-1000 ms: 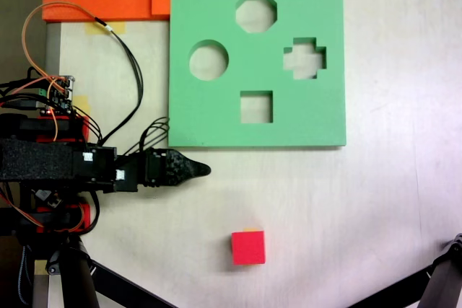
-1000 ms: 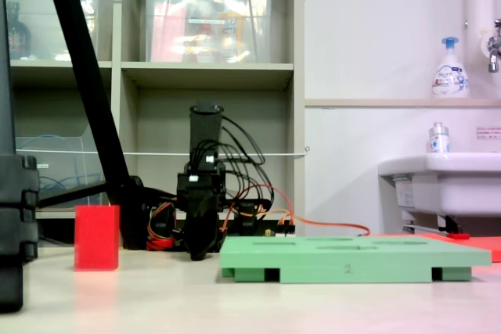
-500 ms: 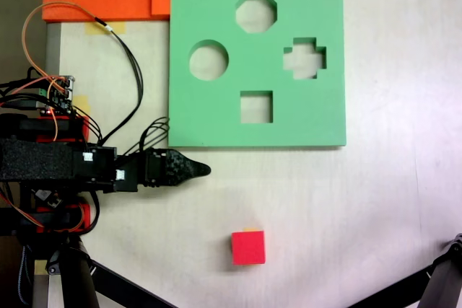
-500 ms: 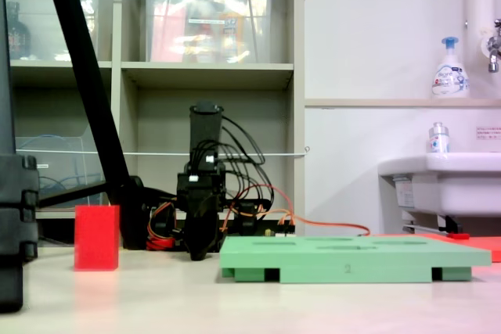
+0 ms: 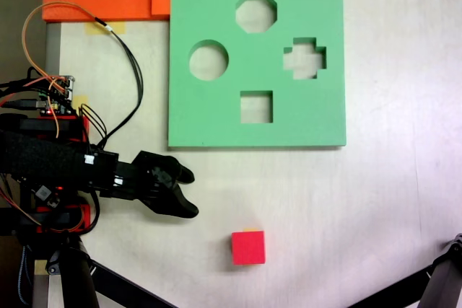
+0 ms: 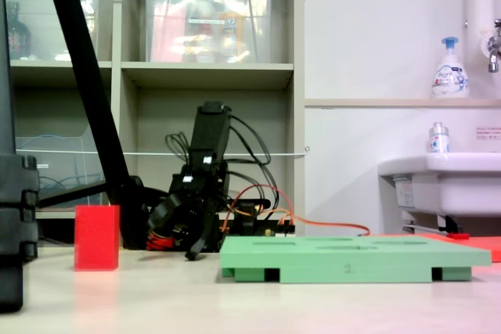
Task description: Put the square block into the corresponding hole
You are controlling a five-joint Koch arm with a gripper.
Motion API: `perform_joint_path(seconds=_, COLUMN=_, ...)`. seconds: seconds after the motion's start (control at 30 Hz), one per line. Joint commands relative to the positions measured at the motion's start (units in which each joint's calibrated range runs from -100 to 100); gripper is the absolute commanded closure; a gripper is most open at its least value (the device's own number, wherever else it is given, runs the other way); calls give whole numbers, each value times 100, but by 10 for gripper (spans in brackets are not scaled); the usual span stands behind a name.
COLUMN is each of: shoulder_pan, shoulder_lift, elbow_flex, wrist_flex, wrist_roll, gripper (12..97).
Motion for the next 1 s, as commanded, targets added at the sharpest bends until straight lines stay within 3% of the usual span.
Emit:
perform_joint_path(seconds=0.0, shoulder_pan=-49, shoulder_lift=-55, elbow_flex=814, wrist_flex=-1335, wrist_roll=581, gripper=619)
perform_joint_path(seconds=0.2, shoulder_pan=-132, shoulder_lift=-55, elbow_flex=4174, wrist_flex=-6005, wrist_roll=1328, gripper=634)
perform_joint_path(seconds=0.37, shoulder_pan=-151, shoulder_lift=546, elbow_flex=6188, wrist_flex=-7892, wrist_roll=1377, gripper=630)
perform_joint_path(seconds=0.73, shoulder_pan=-293, shoulder_lift=3437, elbow_flex=8112, wrist_flex=-8509, wrist_roll=1158, gripper=238)
perform_joint_path(seconds=0.8, shoulder_pan=-357, shoulder_lift=3996, elbow_flex=8381, wrist_flex=-8509, wrist_roll=1118, gripper=196)
perform_joint_path(seconds=0.97, shoulder_pan=-498, shoulder_lift=5406, elbow_flex=9179, wrist_flex=-8518, wrist_roll=957, gripper=191)
